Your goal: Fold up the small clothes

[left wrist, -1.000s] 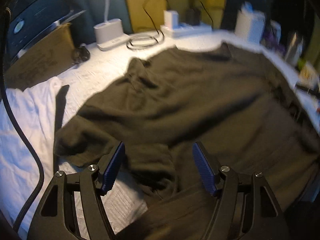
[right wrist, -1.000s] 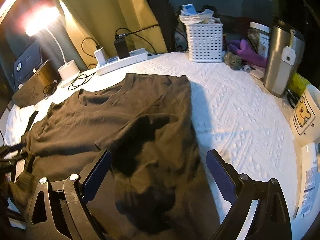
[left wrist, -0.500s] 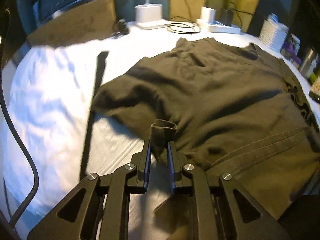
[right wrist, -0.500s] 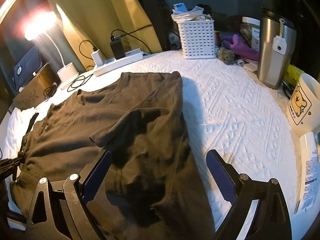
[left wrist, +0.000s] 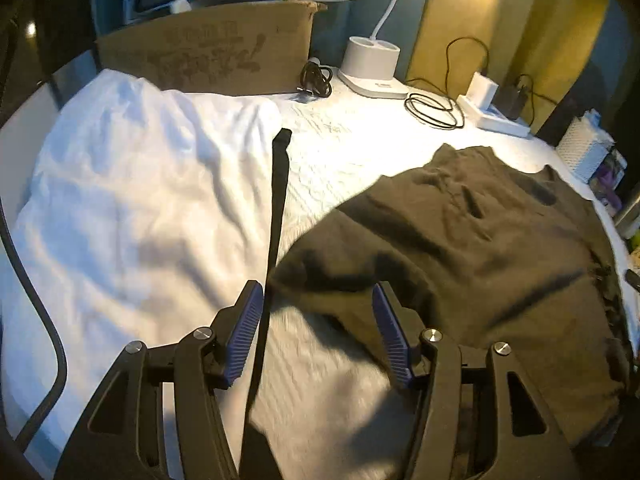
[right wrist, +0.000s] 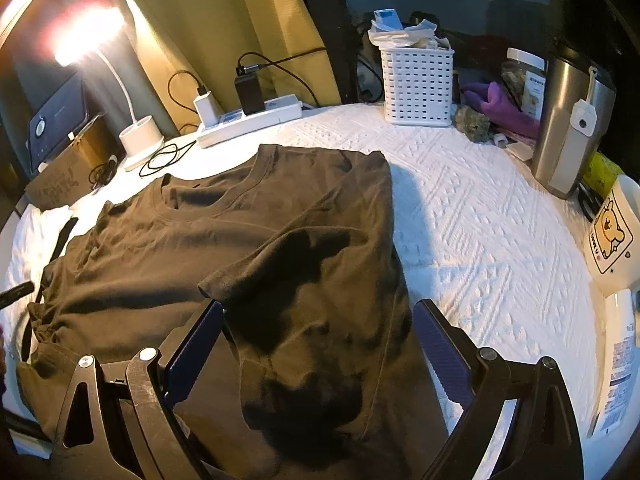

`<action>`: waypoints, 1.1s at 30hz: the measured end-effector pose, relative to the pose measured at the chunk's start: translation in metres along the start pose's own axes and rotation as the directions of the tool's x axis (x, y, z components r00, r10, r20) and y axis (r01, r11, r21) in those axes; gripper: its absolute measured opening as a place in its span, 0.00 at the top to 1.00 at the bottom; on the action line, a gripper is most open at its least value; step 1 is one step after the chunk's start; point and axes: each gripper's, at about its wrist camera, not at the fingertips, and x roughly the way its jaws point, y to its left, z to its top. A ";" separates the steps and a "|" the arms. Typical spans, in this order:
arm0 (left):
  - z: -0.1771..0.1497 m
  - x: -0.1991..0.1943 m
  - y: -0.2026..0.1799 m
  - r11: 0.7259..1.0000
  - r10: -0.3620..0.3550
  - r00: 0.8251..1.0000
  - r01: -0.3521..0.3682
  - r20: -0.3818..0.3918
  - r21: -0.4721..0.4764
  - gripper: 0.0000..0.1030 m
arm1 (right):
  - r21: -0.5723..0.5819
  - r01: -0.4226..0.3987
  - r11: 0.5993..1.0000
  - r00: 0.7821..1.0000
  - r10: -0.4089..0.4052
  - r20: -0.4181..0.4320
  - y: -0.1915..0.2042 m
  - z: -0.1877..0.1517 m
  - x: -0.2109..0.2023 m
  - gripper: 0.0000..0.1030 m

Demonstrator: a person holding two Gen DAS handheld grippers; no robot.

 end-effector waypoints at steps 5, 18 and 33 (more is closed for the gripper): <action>0.008 0.022 -0.009 0.992 0.065 0.997 -0.068 0.027 0.103 0.45 | 0.011 0.032 0.999 0.999 -0.032 -0.004 -0.005 0.003 -0.002 0.06; 0.011 0.009 -0.011 0.993 -0.012 0.997 0.003 0.074 0.115 0.93 | 0.009 0.038 0.999 0.999 -0.038 -0.010 -0.003 0.005 -0.001 0.06; 0.058 -0.042 -0.088 0.957 -0.218 0.964 0.181 0.152 0.226 0.93 | 0.059 0.019 0.998 0.999 -0.021 0.034 -0.026 -0.001 -0.015 0.06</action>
